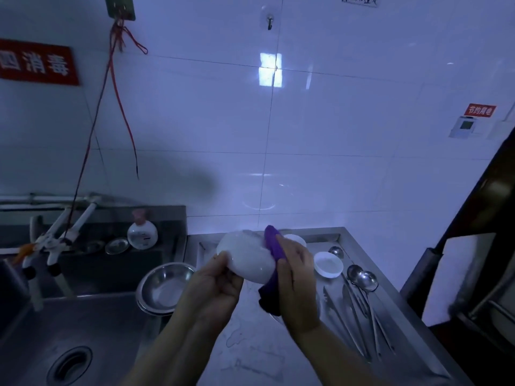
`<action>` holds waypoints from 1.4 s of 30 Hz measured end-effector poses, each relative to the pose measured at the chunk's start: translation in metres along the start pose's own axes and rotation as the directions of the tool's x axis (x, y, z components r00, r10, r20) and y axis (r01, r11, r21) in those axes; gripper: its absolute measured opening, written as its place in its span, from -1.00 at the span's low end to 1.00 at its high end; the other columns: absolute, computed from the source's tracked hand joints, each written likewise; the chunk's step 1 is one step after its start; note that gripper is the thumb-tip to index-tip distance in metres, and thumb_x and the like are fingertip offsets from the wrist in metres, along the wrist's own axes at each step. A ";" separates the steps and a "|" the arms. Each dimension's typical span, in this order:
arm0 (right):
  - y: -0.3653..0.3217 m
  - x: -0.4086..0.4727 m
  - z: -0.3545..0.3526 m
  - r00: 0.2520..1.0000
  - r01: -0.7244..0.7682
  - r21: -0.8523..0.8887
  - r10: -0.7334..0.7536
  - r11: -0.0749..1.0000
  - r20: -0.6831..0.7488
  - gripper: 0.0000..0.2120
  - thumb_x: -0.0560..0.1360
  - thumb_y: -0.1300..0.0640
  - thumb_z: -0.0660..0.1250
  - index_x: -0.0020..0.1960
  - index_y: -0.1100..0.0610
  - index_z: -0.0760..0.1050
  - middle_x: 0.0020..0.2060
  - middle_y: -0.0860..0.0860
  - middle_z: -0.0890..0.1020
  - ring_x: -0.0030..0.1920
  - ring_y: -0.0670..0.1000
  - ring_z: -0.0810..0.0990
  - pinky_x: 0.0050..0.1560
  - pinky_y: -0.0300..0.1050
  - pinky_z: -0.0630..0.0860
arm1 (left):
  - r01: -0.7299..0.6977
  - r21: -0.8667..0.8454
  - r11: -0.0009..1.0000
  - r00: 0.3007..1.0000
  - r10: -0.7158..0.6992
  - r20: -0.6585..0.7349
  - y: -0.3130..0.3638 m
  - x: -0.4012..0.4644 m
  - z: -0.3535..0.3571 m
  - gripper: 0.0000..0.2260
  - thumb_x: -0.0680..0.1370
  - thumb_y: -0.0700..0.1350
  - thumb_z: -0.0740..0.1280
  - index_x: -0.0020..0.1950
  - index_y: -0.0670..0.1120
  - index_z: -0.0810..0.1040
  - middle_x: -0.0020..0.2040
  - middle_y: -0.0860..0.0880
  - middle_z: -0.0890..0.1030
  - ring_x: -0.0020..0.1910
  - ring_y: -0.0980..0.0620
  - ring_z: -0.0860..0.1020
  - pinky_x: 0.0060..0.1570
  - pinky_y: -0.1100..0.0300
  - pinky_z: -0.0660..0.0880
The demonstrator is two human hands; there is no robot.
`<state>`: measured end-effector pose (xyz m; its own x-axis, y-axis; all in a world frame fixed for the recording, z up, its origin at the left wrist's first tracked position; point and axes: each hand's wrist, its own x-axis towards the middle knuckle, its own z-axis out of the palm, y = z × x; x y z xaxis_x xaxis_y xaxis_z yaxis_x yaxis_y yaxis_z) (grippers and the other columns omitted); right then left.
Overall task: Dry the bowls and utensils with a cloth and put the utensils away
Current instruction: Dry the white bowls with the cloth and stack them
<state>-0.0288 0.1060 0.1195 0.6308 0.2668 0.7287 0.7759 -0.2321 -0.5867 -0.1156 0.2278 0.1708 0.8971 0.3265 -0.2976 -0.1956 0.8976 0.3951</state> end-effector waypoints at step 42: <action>0.114 0.069 -0.040 0.855 0.176 0.112 -0.208 0.978 0.476 -0.69 0.56 0.07 0.14 0.16 0.13 0.58 0.09 0.05 0.58 0.10 0.06 0.49 0.12 -0.05 0.46 | 0.004 0.734 0.679 0.997 0.055 -0.055 -0.085 0.083 0.010 -0.77 0.52 -0.23 0.24 0.12 -0.20 0.60 0.04 -0.20 0.66 0.07 -0.20 0.60 0.10 -0.11 0.52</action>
<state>0.1029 0.0611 0.1173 0.3835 0.7213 0.5768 0.8714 -0.0756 -0.4847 -0.0201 0.1755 0.1208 0.8618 0.3909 -0.3232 0.1613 0.3929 0.9053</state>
